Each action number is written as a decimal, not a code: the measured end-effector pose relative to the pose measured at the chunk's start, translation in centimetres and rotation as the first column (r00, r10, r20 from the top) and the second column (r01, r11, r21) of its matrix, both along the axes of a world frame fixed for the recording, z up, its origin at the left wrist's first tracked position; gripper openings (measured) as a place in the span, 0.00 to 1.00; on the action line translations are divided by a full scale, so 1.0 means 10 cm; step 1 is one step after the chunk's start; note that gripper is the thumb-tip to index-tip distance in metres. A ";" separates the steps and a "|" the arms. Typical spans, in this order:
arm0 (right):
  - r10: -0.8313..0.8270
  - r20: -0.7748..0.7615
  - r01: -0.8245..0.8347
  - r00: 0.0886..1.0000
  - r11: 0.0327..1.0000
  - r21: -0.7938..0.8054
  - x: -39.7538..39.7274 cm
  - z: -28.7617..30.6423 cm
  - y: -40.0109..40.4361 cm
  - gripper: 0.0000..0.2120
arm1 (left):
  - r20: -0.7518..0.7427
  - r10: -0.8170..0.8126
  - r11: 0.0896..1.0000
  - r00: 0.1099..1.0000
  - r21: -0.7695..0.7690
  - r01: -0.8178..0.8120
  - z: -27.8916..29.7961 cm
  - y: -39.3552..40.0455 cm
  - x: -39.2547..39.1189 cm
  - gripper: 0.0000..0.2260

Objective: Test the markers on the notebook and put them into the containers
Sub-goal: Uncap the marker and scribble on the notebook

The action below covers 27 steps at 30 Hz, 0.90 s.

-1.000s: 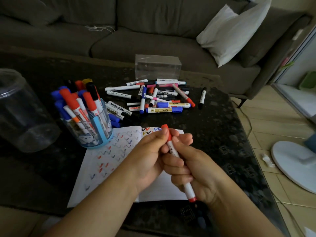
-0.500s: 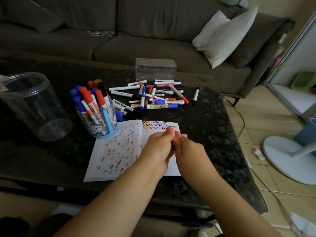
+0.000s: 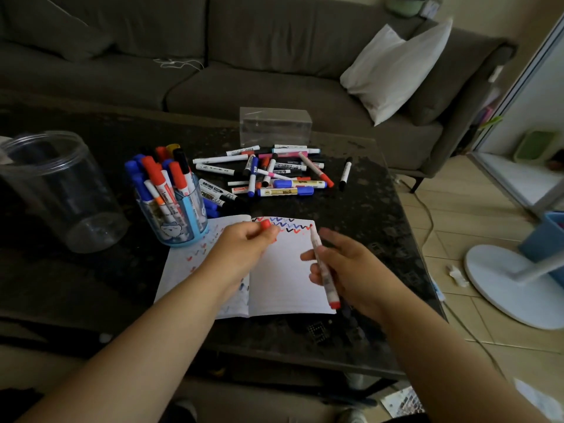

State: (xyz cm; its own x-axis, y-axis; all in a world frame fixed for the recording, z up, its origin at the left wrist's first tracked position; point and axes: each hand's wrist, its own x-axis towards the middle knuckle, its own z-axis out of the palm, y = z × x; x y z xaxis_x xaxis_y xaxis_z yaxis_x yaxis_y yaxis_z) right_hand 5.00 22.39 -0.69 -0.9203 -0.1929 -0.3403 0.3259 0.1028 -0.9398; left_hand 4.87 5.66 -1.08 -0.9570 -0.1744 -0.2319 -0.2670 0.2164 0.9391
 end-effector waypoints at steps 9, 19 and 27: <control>-0.184 0.220 0.268 0.958 0.847 -0.459 -0.58 -0.10 0.07 0.11 | -0.153 -0.133 0.945 0.979 -0.317 0.079 -0.35 -0.08 -0.14 0.06; -0.092 -0.286 0.196 0.954 0.913 0.357 -1.03 -0.56 0.07 0.16 | -0.299 -0.440 0.787 0.847 -0.583 0.203 -0.63 0.05 -0.31 0.07; -0.182 -0.493 0.352 0.850 0.894 0.276 -1.13 -0.82 0.07 0.11 | -0.360 -0.566 0.641 0.742 -0.758 0.121 -0.81 0.21 -0.34 0.06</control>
